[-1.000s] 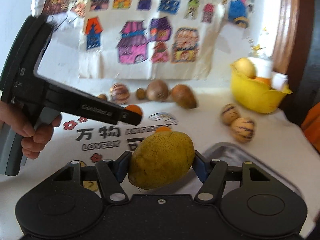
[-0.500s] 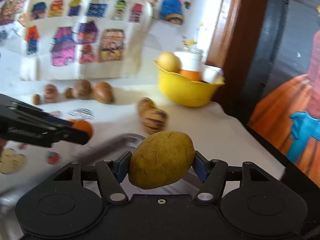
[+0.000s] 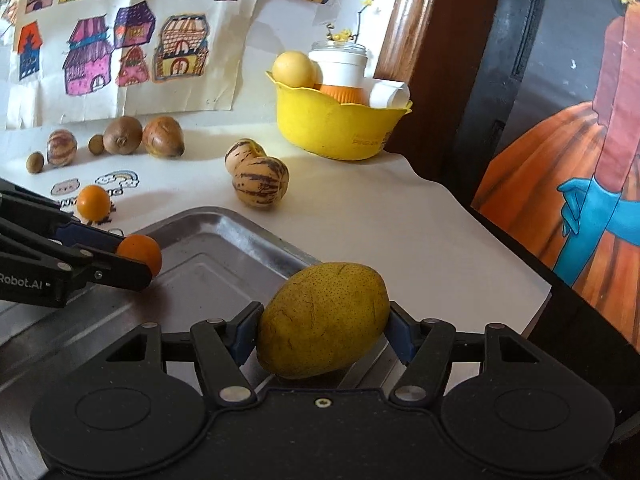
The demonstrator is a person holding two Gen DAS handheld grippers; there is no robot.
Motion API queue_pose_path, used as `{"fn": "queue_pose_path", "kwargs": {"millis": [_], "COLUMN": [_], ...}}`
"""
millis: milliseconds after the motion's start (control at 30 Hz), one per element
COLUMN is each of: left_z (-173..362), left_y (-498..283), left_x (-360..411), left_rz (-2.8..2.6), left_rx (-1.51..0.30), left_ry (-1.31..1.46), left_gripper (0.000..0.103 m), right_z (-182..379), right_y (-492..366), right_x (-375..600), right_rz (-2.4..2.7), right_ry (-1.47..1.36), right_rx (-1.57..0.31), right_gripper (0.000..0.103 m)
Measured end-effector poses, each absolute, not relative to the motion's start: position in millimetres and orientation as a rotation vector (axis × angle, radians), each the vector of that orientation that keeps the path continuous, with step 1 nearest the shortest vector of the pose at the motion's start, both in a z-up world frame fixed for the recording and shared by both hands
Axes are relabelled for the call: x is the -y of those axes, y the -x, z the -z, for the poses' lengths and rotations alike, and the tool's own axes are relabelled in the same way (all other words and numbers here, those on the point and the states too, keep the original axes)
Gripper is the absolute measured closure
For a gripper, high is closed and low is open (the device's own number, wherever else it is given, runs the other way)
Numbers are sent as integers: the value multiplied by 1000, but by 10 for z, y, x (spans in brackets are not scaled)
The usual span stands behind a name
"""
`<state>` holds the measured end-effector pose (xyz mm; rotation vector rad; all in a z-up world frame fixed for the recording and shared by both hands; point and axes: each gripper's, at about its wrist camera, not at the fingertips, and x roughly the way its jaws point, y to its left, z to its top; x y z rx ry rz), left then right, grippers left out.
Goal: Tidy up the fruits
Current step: 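Lower the pear onto the metal tray and open right while left releases orange there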
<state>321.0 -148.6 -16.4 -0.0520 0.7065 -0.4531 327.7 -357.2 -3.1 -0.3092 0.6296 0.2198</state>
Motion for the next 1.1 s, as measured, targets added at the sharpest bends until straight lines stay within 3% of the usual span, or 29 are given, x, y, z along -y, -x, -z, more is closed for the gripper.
{"fn": "queue_pose_path", "kwargs": {"millis": [433,633,1100], "left_z": [210,167,-161], "left_y": [-3229,-3210,-2789], "left_x": [1493,1470,1187], "left_rz": [450,460,359], "left_rx": [-734,-728,-650], "left_ry": [65,85,152], "left_gripper": [67,50,2], "right_z": [78,75,-127], "right_y": [-3285,-3251,-2850], "right_x": [3629,3637,3607], "right_rz": [-219,-213,-226], "right_ry": [307,311,250], "right_rx": [-645,-639,-593], "right_gripper": [36,34,10]}}
